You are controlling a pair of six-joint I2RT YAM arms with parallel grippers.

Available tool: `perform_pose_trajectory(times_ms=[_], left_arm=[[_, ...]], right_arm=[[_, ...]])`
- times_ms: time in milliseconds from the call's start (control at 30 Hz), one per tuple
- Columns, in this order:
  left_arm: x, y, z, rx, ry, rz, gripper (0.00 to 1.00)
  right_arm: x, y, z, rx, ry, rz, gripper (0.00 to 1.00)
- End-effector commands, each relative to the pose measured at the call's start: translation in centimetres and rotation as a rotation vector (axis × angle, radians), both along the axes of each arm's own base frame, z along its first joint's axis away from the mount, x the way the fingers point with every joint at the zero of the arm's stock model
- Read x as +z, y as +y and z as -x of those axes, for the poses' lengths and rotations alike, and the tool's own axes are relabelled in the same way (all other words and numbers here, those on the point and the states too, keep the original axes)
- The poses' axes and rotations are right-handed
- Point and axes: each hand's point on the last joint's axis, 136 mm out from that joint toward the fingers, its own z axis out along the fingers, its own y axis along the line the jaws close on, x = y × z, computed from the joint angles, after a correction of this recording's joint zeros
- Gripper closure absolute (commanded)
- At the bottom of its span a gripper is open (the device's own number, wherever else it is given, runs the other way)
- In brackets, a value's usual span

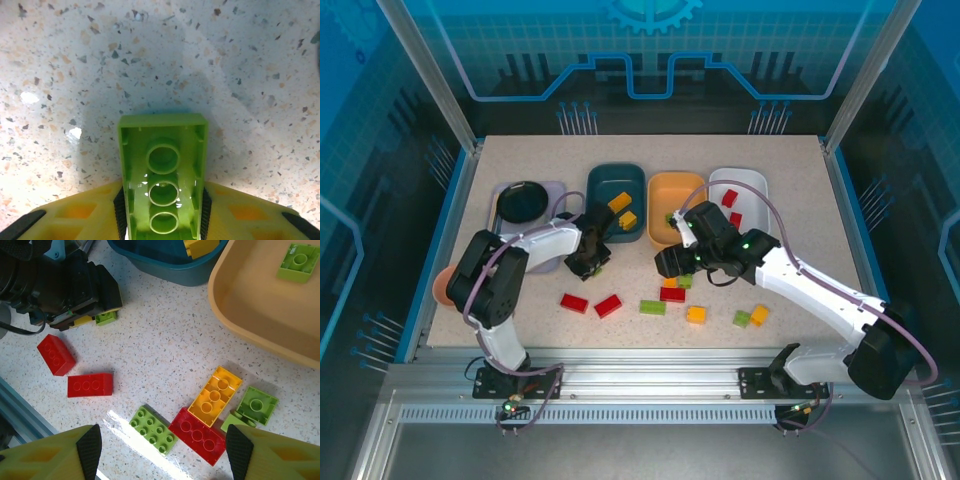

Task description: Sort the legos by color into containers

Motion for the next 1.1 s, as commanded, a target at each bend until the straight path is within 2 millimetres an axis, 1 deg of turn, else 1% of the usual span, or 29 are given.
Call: perform_pose_trajectory(times_ms=[0,100,167,233,267,367,467,533,567,633,700,733,800,867,933,1067], left_arm=[[1.0,1.2,1.7,-0.053,-0.01,-0.063,0.59],[3.7,0.6,2.1,-0.114,-0.076,-0.059,0.62],[5.7,-0.2,2.3,-0.164,-0.127,-0.049,0.63],[8.1,-1.7,1.8,-0.23,-0.193,-0.023,0.64],[9.0,-2.5,1.5,-0.257,-0.216,-0.004,0.64],[11.2,-6.3,-0.3,-0.362,-0.285,0.104,0.64],[13.1,-11.1,-2.7,-0.489,-0.345,0.181,0.64],[13.9,-14.6,-4.5,-0.575,-0.373,0.227,0.64],[14.1,-16.0,-5.2,-0.604,-0.385,0.248,0.64],[13.9,-18.8,-6.9,-0.659,-0.393,0.27,0.64],[13.3,-21.0,-8.3,-0.696,-0.388,0.291,0.65],[12.6,-22.2,-9.0,-0.713,-0.379,0.304,0.65],[11.6,-23.9,-10.0,-0.737,-0.37,0.315,0.65],[10.9,-25.1,-11.0,-0.749,-0.364,0.32,0.65],[9.5,-25.9,-11.8,-0.756,-0.339,0.313,0.65],[7.1,-26.4,-12.3,-0.76,-0.294,0.298,0.64]], right_arm=[[1.1,-1.0,0.2,-0.036,-0.025,-0.016,0.31],[2.3,-1.9,0.2,-0.077,-0.049,-0.032,0.31],[3.2,-3.1,0.0,-0.123,-0.066,-0.044,0.31],[4.1,-4.6,-0.3,-0.181,-0.083,-0.062,0.31],[4.4,-5.3,-0.5,-0.209,-0.088,-0.072,0.31],[4.8,-7.9,-1.1,-0.317,-0.082,-0.107,0.31],[4.4,-10.4,-1.9,-0.429,-0.046,-0.149,0.31],[4.1,-11.9,-2.4,-0.501,-0.019,-0.18,0.31],[4.0,-12.4,-2.6,-0.526,-0.006,-0.193,0.31],[3.7,-13.4,-2.8,-0.575,0.026,-0.216,0.31],[3.6,-13.9,-2.9,-0.602,0.051,-0.232,0.31],[3.7,-14.1,-2.9,-0.613,0.059,-0.24,0.31],[3.7,-14.4,-2.7,-0.622,0.067,-0.247,0.31],[3.8,-14.6,-2.3,-0.63,0.068,-0.247,0.31],[3.7,-15.0,-1.8,-0.638,0.074,-0.243,0.31],[3.7,-15.5,-0.8,-0.647,0.078,-0.241,0.3]])
